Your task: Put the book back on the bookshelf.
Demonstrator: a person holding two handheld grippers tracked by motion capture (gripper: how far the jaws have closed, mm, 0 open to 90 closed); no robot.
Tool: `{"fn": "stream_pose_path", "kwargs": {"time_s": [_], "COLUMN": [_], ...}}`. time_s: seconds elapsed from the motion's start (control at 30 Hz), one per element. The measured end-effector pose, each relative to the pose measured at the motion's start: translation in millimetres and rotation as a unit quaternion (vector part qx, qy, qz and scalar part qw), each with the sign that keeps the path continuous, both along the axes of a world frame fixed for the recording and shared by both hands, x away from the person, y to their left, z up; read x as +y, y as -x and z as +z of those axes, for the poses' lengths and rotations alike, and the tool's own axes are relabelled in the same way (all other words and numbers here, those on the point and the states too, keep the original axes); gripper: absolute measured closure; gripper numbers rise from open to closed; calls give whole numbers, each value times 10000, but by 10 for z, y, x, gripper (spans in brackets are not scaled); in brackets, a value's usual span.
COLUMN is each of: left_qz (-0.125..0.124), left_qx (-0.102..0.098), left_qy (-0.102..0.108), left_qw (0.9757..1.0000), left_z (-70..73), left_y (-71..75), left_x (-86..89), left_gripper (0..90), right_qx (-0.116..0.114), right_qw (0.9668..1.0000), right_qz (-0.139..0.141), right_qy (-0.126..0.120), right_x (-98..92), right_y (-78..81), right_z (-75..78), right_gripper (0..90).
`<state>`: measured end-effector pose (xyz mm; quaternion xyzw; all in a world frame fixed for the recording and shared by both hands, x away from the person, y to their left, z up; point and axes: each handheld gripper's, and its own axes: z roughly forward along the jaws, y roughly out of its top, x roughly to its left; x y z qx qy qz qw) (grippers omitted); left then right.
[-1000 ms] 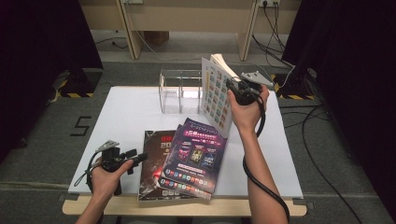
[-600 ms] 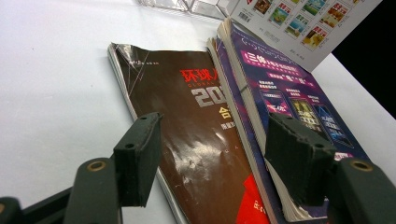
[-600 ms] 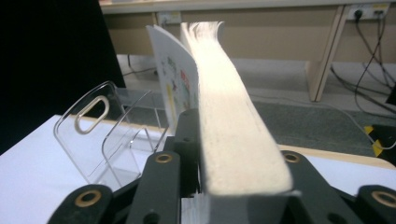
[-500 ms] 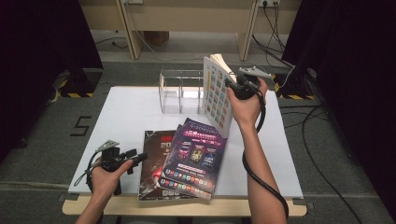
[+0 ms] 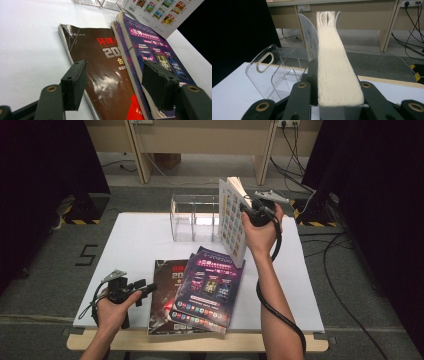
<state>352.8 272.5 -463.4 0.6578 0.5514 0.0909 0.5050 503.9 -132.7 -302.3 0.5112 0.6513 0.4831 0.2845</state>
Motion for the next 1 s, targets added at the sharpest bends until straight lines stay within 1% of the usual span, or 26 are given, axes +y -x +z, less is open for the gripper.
{"fn": "stream_pose_path", "kwargs": {"time_s": [0.07,0.5,0.57,0.77,1.0], "left_qz": [20,14,16,21,15], "left_qx": [3,3,10,17,10], "left_qy": [4,1,-1,7,14], "left_qw": [10000,10000,10000,10000,10000], "left_z": [1,1,-2,-4,-5], "left_y": [-2,-1,-3,-4,-5], "left_x": [10,24,26,26,28], "left_gripper": [358,359,359,359,358], "right_qx": [10,-177,-191,-268,-259], "right_qw": [10000,9996,9995,9994,9995], "right_qz": [-30,-196,-194,-184,-143], "right_qy": [-61,-99,-126,-99,-75], "right_x": [19,131,149,219,302], "right_y": [-7,-72,-85,-108,-114], "right_z": [6,79,91,104,88], "right_gripper": [744,744,744,744,744]}}
